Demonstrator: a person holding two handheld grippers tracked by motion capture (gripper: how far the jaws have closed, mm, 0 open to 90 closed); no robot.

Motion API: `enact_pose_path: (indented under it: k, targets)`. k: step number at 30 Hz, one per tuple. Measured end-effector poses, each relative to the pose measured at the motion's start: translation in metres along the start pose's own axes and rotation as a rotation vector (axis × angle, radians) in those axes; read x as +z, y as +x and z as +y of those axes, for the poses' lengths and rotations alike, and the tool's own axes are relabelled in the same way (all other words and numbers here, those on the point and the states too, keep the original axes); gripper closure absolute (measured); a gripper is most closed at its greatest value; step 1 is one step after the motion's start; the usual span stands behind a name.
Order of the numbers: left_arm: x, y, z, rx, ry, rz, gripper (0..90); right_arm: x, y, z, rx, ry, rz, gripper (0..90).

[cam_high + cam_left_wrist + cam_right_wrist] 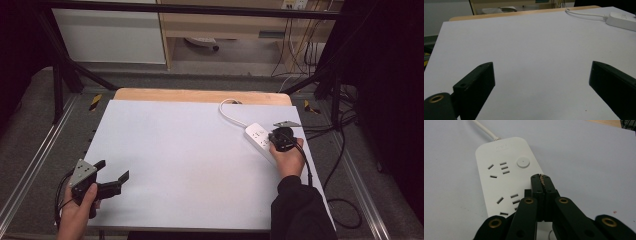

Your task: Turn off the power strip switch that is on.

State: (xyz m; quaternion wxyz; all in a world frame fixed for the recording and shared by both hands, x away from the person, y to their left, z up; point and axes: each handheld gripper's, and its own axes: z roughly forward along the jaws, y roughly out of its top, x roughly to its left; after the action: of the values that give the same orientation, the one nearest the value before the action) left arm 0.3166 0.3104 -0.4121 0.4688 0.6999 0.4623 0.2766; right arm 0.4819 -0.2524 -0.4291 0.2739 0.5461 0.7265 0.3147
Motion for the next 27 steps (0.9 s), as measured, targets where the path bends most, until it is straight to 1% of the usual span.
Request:
enact_pose_path:
  k: [3, 5, 8, 10, 12, 14, 15, 16, 18, 19, 21, 25, 27]
  targets:
    - [-0.0001, 0.0002, 0.0000, 0.003, 0.000, 0.000, 6.4, 0.0001, -0.0008, 0.0003, 0.000, 0.000, 0.005, 90.0]
    - [0.0000, 0.0002, 0.0000, 0.001, 0.000, 0.001, 6.4, 0.0000, -0.0009, -0.0001, 0.009, -0.002, 0.007, 90.0]
    - [0.0007, 0.0008, 0.0000, 0.001, 0.003, 0.002, 6.4, -0.0003, -0.0011, -0.0001, -0.003, -0.001, 0.008, 90.0]
    - [-0.0002, 0.0028, 0.0004, -0.003, 0.000, 0.007, 6.4, -0.0006, -0.0016, 0.0008, 0.008, 0.009, 0.014, 90.0]
    - [-0.0011, 0.0041, 0.0004, -0.005, -0.002, 0.012, 6.4, -0.0004, -0.0018, 0.0025, 0.001, 0.018, 0.016, 90.0]
    - [-0.0013, 0.0040, 0.0003, -0.005, -0.003, 0.012, 6.4, -0.0003, -0.0027, 0.0036, 0.007, 0.021, 0.021, 90.0]
    - [-0.0014, 0.0039, 0.0005, -0.003, -0.002, 0.012, 6.4, -0.0020, -0.0042, 0.0045, 0.039, 0.003, 0.038, 90.0]
    - [-0.0012, 0.0034, 0.0005, -0.006, -0.003, 0.013, 6.4, -0.0020, -0.0050, 0.0048, 0.048, 0.007, 0.042, 90.0]
    - [-0.0007, 0.0031, 0.0004, -0.004, 0.000, 0.012, 6.4, -0.0016, -0.0053, 0.0036, 0.031, -0.008, 0.028, 90.0]
    - [-0.0007, 0.0034, 0.0003, -0.002, 0.002, 0.010, 6.4, -0.0013, -0.0062, 0.0029, 0.048, -0.015, 0.030, 90.0]
    - [-0.0005, 0.0040, 0.0001, -0.005, 0.002, 0.012, 6.4, -0.0004, -0.0076, 0.0024, 0.069, -0.022, 0.034, 90.0]
    - [-0.0004, 0.0044, 0.0001, -0.006, 0.002, 0.011, 6.4, 0.0008, -0.0052, 0.0050, 0.062, -0.027, 0.038, 90.0]
    - [-0.0004, 0.0042, 0.0001, -0.006, 0.002, 0.010, 6.4, 0.0009, -0.0050, 0.0053, 0.070, -0.035, 0.035, 90.0]
